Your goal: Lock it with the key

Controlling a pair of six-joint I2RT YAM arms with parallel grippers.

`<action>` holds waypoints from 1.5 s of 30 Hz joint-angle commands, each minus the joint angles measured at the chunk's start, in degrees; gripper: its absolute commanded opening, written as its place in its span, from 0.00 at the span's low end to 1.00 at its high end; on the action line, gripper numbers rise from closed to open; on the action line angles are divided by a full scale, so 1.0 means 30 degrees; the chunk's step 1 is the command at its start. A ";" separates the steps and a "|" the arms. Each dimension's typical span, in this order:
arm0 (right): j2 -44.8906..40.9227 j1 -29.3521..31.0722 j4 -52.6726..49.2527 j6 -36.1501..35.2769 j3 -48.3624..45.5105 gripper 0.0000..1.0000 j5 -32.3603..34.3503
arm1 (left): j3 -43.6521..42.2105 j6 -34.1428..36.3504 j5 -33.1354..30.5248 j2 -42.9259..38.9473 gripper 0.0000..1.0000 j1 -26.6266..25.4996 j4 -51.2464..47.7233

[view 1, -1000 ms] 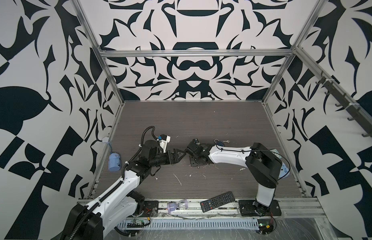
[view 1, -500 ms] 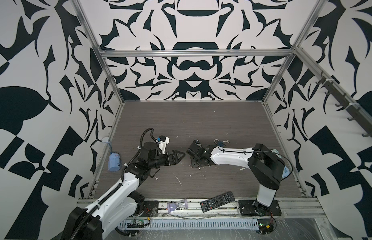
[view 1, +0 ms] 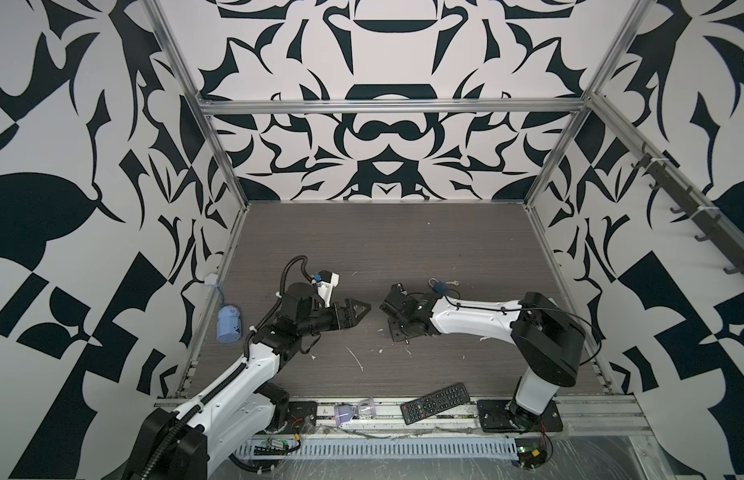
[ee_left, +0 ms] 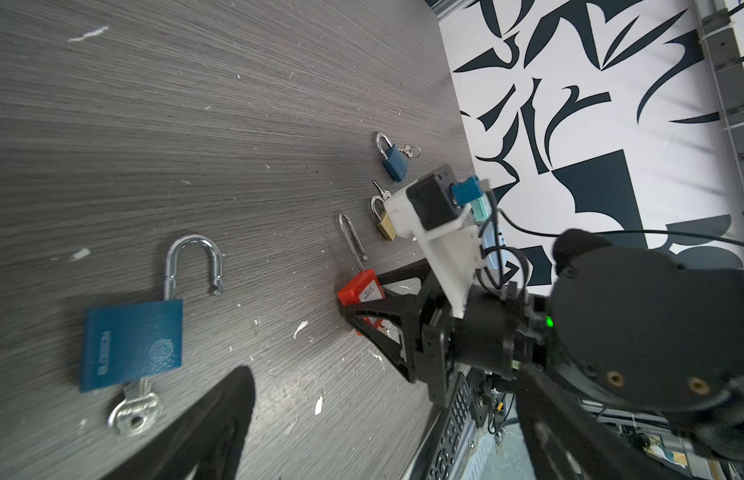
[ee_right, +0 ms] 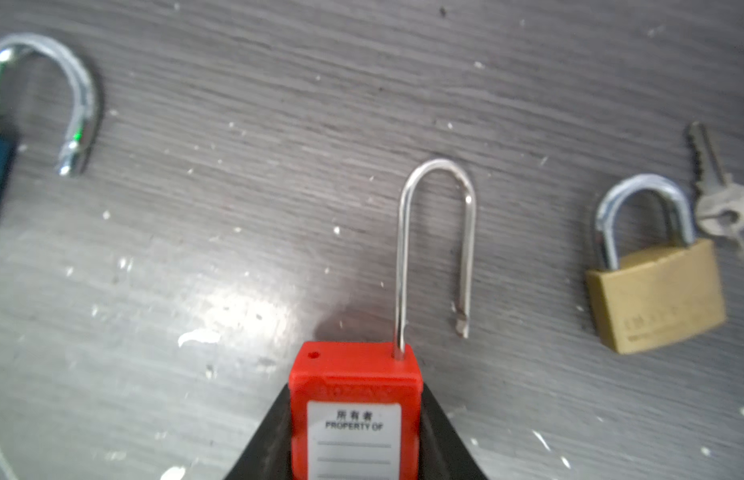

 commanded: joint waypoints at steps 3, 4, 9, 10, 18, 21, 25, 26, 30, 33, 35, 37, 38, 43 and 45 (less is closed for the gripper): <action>-0.2765 0.0063 0.1079 -0.3584 -0.0328 0.00 -0.0979 | 0.0205 0.0158 0.0227 0.0541 0.96 0.0127 0.0156; -0.2907 0.0059 0.0993 -0.4129 -0.0178 0.00 -0.1249 | 0.0283 0.0144 0.0321 0.0735 0.96 0.0127 0.0148; -0.3249 0.0082 0.1005 -0.5934 0.0521 0.00 -0.2394 | 0.0477 -0.0038 0.0924 0.1169 0.91 0.0127 0.0232; -0.3228 0.0086 0.1129 -0.6024 0.0623 0.00 -0.2684 | 0.0488 -0.0098 0.1012 0.1110 0.91 0.0127 0.0276; -0.3601 0.0062 0.2029 -0.6561 0.0629 0.00 -0.4217 | 0.0827 -0.0751 0.1837 0.0882 0.90 0.0127 0.0335; -0.3670 0.0051 0.2175 -0.6746 0.0625 0.00 -0.4407 | 0.0680 -0.1479 0.2233 0.0477 0.89 0.0127 0.0663; -0.3853 0.0014 0.2324 -0.6795 0.0649 0.00 -0.4705 | 0.0834 -0.2195 0.2729 0.0452 0.88 0.0127 0.0760; -0.3893 0.0029 0.2387 -0.6814 0.0627 0.00 -0.4791 | 0.0878 -0.2323 0.2870 0.0564 0.88 0.0127 0.0744; -0.4273 0.0030 0.2946 -0.6710 0.0278 0.00 -0.4899 | 0.1212 -0.2512 0.3215 0.1168 0.86 0.0127 0.0411; -0.4644 0.0030 0.3333 -0.6711 0.0170 0.00 -0.5343 | 0.1267 -0.2714 0.3256 0.1477 0.82 0.0127 0.0666; -0.4843 0.0063 0.3508 -0.6746 0.0129 0.00 -0.5663 | 0.1330 -0.2795 0.3194 0.1660 0.80 0.0129 0.0744; -0.4920 0.0088 0.3569 -0.6792 0.0172 0.00 -0.5905 | 0.1446 -0.2908 0.3256 0.1916 0.79 0.0127 0.0939; -0.4949 0.0114 0.3626 -0.6834 0.0186 0.00 -0.6007 | 0.1479 -0.3008 0.3342 0.2084 0.79 0.0127 0.1130; -0.4905 0.0409 0.4202 -0.6820 0.0196 0.00 -0.6137 | 0.1741 -0.3193 0.3835 0.2876 0.75 0.0127 0.1650; -0.4836 0.0527 0.4250 -0.6828 0.0301 0.00 -0.6149 | 0.1722 -0.3262 0.4000 0.3103 0.73 0.0127 0.1852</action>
